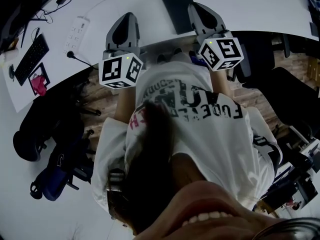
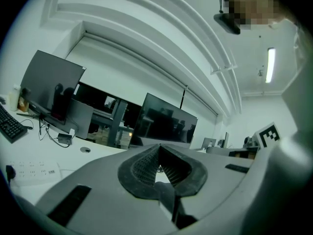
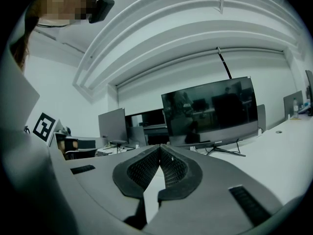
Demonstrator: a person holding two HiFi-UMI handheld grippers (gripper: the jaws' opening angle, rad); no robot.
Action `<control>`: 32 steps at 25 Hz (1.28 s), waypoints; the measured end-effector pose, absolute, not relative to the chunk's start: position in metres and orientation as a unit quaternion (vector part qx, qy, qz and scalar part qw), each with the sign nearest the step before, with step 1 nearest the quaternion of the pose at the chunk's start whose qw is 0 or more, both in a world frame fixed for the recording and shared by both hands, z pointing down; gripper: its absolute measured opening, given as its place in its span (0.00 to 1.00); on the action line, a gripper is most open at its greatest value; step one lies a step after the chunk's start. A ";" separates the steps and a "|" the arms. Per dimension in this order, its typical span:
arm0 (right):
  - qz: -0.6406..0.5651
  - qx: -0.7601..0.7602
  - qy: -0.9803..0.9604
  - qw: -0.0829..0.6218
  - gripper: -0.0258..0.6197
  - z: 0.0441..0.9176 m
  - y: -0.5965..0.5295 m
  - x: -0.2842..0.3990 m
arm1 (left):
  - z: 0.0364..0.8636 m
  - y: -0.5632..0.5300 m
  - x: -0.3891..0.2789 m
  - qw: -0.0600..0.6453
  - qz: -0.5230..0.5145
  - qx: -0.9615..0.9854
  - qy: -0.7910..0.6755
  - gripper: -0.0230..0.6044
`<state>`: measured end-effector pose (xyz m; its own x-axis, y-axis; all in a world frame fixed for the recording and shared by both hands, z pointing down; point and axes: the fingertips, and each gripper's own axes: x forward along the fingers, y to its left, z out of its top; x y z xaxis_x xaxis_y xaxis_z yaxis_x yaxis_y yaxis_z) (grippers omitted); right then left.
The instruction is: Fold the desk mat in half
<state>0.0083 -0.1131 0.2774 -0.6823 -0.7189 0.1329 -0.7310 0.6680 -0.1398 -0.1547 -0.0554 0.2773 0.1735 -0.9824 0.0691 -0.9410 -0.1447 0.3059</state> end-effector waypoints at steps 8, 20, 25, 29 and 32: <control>0.083 0.392 -0.915 0.045 0.04 0.278 -0.108 0.006 | 0.276 -0.055 -0.153 0.149 -0.084 0.752 -0.636 0.04; 0.082 0.382 -0.920 0.029 0.04 0.269 -0.119 0.004 | 0.278 -0.061 -0.152 0.157 -0.080 0.747 -0.641 0.04; 0.089 0.386 -0.918 0.031 0.04 0.273 -0.123 0.011 | 0.279 -0.064 -0.149 0.160 -0.078 0.746 -0.642 0.04; 0.089 0.390 -0.916 0.036 0.04 0.275 -0.125 0.016 | 0.282 -0.065 -0.147 0.169 -0.078 0.745 -0.641 0.04; 0.096 0.392 -0.914 0.042 0.04 0.281 -0.125 0.021 | 0.286 -0.066 -0.142 0.176 -0.070 0.747 -0.638 0.04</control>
<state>0.0213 -0.1245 0.2810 -0.6891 -0.7085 0.1525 -0.7247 0.6741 -0.1430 -0.1418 -0.0662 0.2856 0.1768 -0.9769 0.1196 -0.9277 -0.1249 0.3518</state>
